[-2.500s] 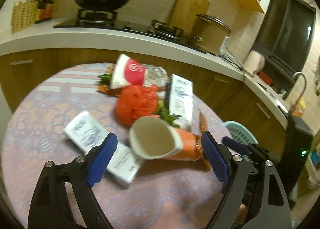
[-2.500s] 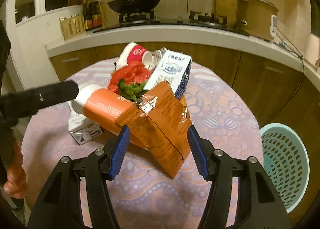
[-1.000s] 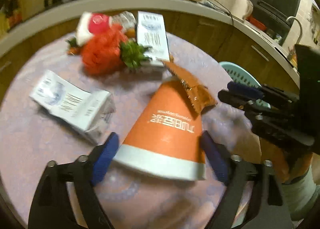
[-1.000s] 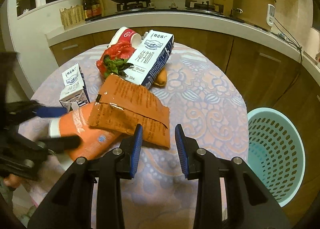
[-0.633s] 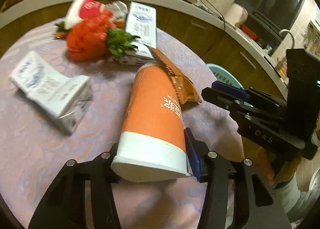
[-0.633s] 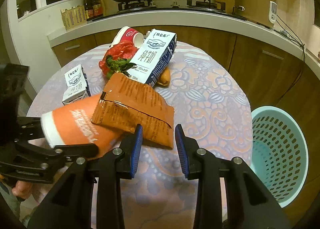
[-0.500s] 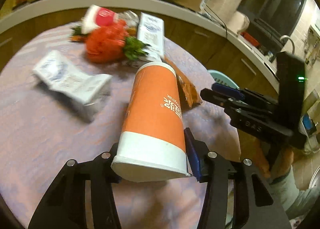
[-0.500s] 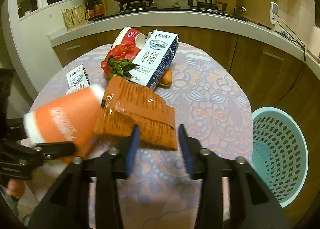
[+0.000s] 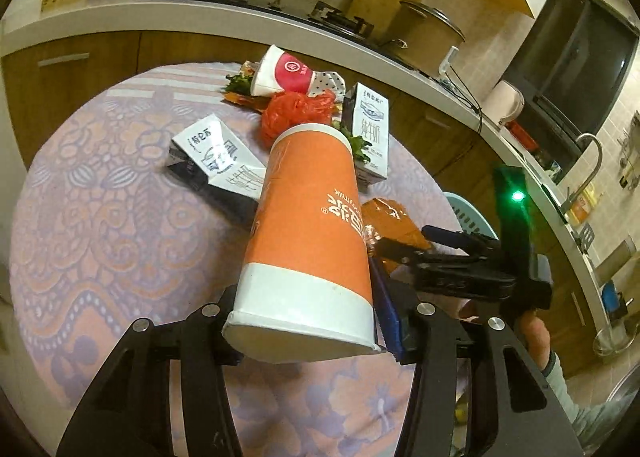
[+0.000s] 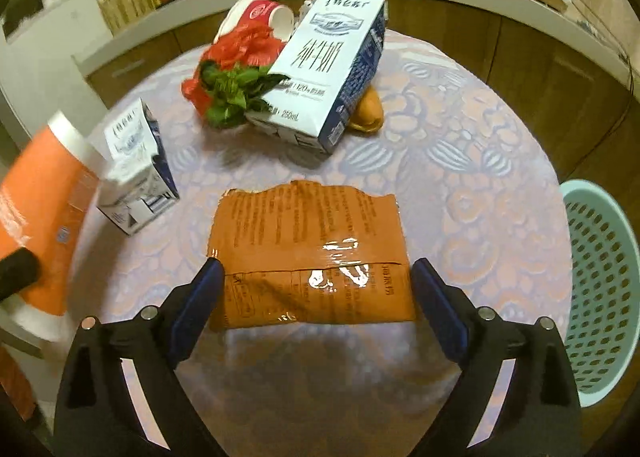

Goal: Collect trash
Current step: 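Grasp the orange paper cup with left tool while right tool grasps the orange wrapper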

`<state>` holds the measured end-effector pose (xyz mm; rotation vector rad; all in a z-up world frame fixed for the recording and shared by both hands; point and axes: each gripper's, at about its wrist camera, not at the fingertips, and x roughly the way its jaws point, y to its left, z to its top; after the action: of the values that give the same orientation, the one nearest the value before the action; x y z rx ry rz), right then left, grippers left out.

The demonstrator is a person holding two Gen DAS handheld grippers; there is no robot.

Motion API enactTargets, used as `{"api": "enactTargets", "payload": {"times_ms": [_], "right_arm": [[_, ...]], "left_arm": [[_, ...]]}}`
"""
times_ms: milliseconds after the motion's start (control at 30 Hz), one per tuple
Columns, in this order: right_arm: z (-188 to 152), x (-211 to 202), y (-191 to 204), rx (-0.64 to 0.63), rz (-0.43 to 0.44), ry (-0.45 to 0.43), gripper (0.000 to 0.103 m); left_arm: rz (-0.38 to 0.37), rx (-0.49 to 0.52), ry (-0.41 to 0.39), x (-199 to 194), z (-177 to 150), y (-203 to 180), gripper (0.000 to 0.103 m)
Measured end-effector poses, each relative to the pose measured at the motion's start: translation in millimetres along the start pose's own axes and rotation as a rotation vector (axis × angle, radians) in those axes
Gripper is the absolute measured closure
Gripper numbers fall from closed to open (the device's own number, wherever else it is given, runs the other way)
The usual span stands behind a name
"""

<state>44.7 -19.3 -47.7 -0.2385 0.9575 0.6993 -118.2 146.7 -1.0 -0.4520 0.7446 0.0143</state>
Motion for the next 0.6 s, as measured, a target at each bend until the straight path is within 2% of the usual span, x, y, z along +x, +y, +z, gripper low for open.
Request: {"api": "enactTargets", "payload": {"times_ms": [133, 200, 267, 300, 367, 433, 600], "right_arm": [[-2.8, -0.2, 10.3, -0.049, -0.056, -0.016, 0.030], [-4.6, -1.6, 10.6, -0.051, -0.045, -0.027, 0.041], [-5.9, -6.0, 8.6, -0.043, 0.012, -0.034, 0.074], [-5.6, -8.8, 7.5, -0.042, 0.038, -0.034, 0.077], [-6.3, -14.5, 10.7, -0.062, 0.031, -0.051, 0.086], [-8.3, -21.6, 11.6, -0.072, 0.044, -0.071, 0.090], [-10.6, -53.0, -5.1, -0.048, 0.029, -0.137, 0.092]], "left_arm": [[-0.010, 0.016, -0.002, 4.7, 4.6, -5.7, 0.055], [-0.012, 0.029, 0.000, 8.3, 5.8, -8.9, 0.055], [-0.009, 0.046, -0.002, 11.3, 8.1, -15.9, 0.055], [-0.011, 0.053, -0.004, 12.1, 9.1, -18.1, 0.055], [-0.020, 0.064, -0.008, 14.6, 12.5, -24.9, 0.055], [-0.027, 0.071, -0.008, 17.0, 15.8, -29.2, 0.055], [-0.055, 0.094, -0.016, 22.6, 28.3, -48.9, 0.055]]}}
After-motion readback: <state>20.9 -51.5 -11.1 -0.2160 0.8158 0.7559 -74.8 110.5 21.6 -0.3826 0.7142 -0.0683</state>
